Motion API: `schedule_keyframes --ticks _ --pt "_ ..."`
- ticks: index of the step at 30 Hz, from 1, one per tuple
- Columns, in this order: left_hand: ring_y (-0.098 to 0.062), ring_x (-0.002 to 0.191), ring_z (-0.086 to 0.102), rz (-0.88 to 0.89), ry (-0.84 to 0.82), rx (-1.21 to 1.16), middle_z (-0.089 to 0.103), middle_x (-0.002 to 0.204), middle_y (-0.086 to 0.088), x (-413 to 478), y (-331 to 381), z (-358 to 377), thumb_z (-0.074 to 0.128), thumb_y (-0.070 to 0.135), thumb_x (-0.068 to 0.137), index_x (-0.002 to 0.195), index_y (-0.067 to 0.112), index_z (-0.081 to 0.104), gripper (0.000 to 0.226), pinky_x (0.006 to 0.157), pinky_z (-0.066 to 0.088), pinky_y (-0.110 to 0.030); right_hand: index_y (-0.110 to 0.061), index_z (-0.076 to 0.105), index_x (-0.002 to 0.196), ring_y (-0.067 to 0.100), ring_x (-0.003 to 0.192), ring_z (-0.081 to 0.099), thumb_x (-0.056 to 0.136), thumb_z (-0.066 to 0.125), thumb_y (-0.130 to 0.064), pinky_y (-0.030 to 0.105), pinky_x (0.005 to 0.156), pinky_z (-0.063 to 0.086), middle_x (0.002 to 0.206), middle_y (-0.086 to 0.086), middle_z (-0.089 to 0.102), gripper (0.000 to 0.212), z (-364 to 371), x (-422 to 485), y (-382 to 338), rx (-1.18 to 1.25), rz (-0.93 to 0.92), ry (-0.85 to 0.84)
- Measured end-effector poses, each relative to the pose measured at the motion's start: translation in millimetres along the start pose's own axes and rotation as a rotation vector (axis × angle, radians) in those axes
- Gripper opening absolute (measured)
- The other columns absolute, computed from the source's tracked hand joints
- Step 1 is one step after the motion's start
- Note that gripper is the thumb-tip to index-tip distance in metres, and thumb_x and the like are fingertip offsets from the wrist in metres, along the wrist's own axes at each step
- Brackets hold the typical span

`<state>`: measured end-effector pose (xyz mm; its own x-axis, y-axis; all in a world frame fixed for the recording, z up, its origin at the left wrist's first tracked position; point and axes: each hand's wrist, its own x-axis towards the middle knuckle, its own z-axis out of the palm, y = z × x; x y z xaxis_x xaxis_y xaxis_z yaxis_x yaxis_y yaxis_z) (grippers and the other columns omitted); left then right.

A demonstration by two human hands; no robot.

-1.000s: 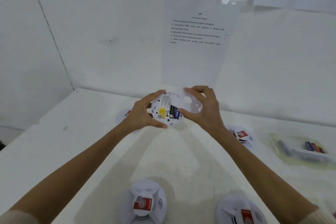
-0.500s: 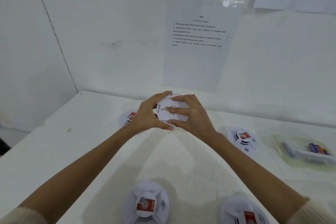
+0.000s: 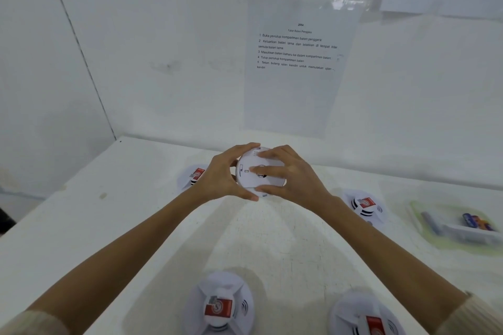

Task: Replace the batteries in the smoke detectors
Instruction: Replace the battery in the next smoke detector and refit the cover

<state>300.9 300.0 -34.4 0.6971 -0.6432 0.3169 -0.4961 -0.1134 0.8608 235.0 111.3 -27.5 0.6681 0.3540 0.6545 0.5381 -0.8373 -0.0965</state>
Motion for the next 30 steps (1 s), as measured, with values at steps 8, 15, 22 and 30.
schedule_keyframes --ticks 8,15,22,30 --pt "-0.014 0.114 0.054 0.014 0.006 0.034 0.054 0.130 0.006 1.8 1.7 -0.4 0.088 0.034 0.041 0.133 0.023 0.046 0.102 0.083 0.057 -0.037 -0.026 0.073 0.095 0.013 0.100 0.044 0.073 0.060 -0.046 0.033 0.079 0.048 0.110 0.002 0.064 0.033 3.8 1.1 -2.9 -0.014 0.066 0.072" --pt "-0.008 0.111 0.055 -0.008 -0.018 0.027 0.054 0.127 0.011 -0.9 0.9 0.5 0.088 0.037 0.039 0.124 0.039 0.046 0.095 0.082 0.056 -0.029 -0.030 0.063 0.118 0.020 0.119 0.035 0.080 0.056 -0.048 0.035 0.092 0.040 0.128 -0.001 0.055 0.042 -9.5 0.5 17.9 -0.027 -0.103 -0.176" --pt "-0.008 0.113 0.052 0.014 0.012 -0.009 0.053 0.128 0.012 3.3 8.7 -0.3 0.090 0.031 0.040 0.128 0.034 0.048 0.098 0.072 0.058 -0.030 -0.024 0.058 0.122 0.010 0.116 0.033 0.065 0.067 -0.058 0.019 0.095 0.032 0.123 -0.001 0.052 0.068 -14.9 -3.2 16.1 0.114 0.171 0.025" --pt "-0.010 0.114 0.052 -0.005 -0.005 -0.017 0.053 0.128 0.013 2.9 8.7 4.2 0.091 0.030 0.040 0.127 0.036 0.049 0.097 0.074 0.059 -0.041 -0.027 0.055 0.125 -0.002 0.106 0.043 0.065 0.083 -0.034 0.019 0.071 0.052 0.116 -0.011 0.037 0.067 -24.4 -2.1 21.7 0.337 0.274 -0.183"
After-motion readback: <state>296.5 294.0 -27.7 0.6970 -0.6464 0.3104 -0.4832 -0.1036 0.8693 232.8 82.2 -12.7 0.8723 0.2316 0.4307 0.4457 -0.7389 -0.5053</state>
